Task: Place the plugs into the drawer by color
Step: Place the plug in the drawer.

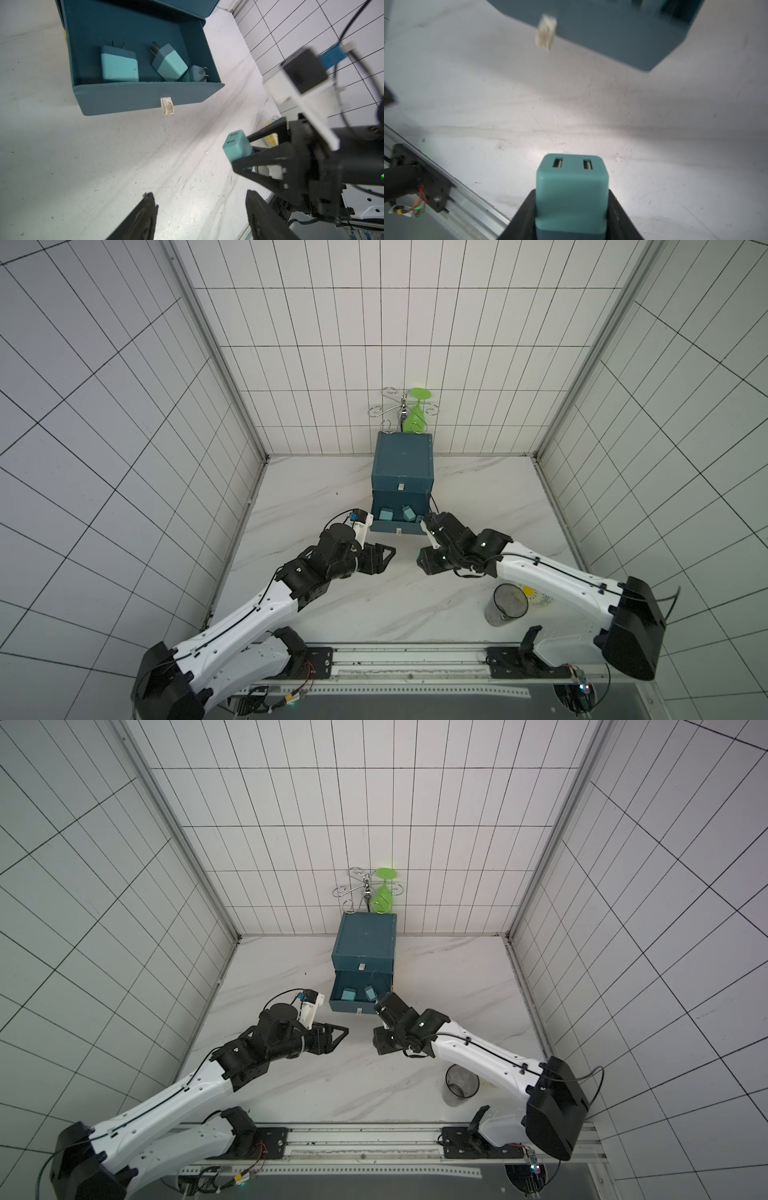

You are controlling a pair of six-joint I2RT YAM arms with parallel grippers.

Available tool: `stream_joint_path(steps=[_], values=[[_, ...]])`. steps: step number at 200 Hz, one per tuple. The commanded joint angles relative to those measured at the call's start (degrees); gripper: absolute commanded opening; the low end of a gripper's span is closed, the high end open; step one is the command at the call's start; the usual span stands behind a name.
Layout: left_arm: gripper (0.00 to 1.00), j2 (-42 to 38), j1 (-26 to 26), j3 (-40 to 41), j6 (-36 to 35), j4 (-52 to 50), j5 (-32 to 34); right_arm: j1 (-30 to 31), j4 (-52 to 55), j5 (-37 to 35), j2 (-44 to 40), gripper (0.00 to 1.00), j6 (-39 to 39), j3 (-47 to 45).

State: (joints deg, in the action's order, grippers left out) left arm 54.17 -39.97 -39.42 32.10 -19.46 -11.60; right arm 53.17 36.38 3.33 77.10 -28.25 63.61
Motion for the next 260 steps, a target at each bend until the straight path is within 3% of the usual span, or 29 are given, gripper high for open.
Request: stream_joint_path(steps=[1, 62, 111, 190, 260], values=[[0.70, -1.25, 0.28, 0.44, 0.16, 1.10, 1.05, -4.55, 7.30, 3.87, 1.75, 0.32, 4.93, 9.30], [0.70, -2.14, 0.33, 0.70, -0.02, 0.83, 2.10, -7.46, 13.01, 4.60, 20.16, 0.32, 8.42, 28.35], [0.70, -1.85, 0.27, 0.68, -0.10, 1.12, 1.11, -7.55, 11.15, -2.38, 26.10, 0.34, 10.45, 30.57], [0.70, -0.61, 0.21, 0.36, -0.12, 1.25, -0.27, -7.59, 10.81, -3.41, 30.77, 0.39, 10.83, 34.02], [0.70, -0.44, 0.19, 0.40, -0.10, 1.36, -0.35, -7.74, 12.93, -4.56, 32.99, 0.61, 11.11, 35.75]])
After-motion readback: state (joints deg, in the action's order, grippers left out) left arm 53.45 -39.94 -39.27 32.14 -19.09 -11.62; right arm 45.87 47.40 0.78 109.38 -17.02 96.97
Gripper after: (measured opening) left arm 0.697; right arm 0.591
